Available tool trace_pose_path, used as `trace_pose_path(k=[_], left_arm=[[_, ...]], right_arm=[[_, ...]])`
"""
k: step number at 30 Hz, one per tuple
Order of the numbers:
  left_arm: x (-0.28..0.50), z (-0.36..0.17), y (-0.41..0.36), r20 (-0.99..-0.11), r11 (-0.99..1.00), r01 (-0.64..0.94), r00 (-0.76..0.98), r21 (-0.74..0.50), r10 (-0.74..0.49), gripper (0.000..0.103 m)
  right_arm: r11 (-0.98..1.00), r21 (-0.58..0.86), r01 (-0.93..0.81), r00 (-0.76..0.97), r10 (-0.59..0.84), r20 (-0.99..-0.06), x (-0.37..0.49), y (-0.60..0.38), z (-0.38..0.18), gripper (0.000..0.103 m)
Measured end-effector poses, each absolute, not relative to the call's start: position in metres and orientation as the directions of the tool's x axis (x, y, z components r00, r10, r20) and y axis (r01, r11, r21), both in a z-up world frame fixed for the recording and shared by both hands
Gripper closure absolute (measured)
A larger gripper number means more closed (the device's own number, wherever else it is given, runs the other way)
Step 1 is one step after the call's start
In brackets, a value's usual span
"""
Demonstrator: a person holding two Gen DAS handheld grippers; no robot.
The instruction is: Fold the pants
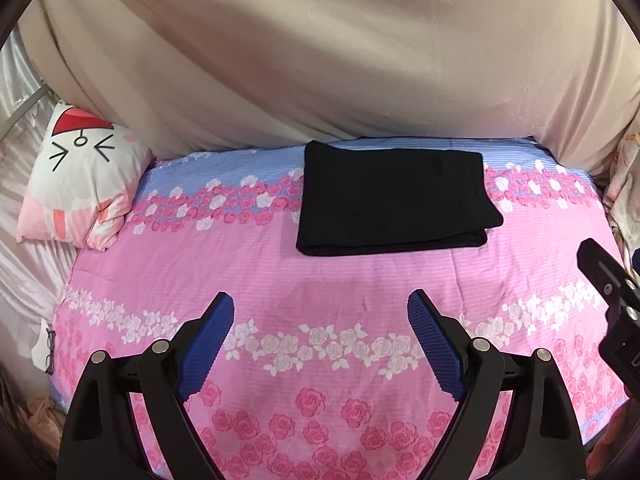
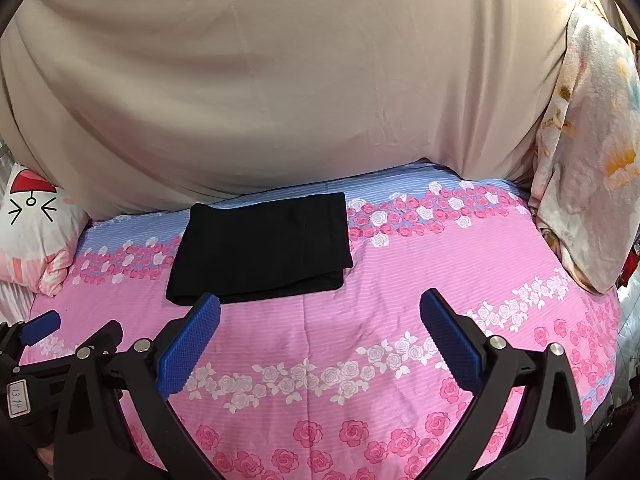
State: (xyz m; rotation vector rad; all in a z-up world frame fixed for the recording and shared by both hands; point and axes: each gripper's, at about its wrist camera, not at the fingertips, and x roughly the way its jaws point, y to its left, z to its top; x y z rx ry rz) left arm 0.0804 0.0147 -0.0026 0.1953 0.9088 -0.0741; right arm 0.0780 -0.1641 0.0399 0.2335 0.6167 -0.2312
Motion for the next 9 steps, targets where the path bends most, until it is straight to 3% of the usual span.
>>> trace_pose_path(k=[9], left_arm=[[0.0817, -0.0056, 0.0157, -0.801, 0.979, 0.138, 0.597, 0.148, 0.037, 0.017]], right_arm=[[0.947, 0.147, 0.286, 0.789, -0.146, -0.596, 0.0766, -0.1657, 0.0387, 0.005]])
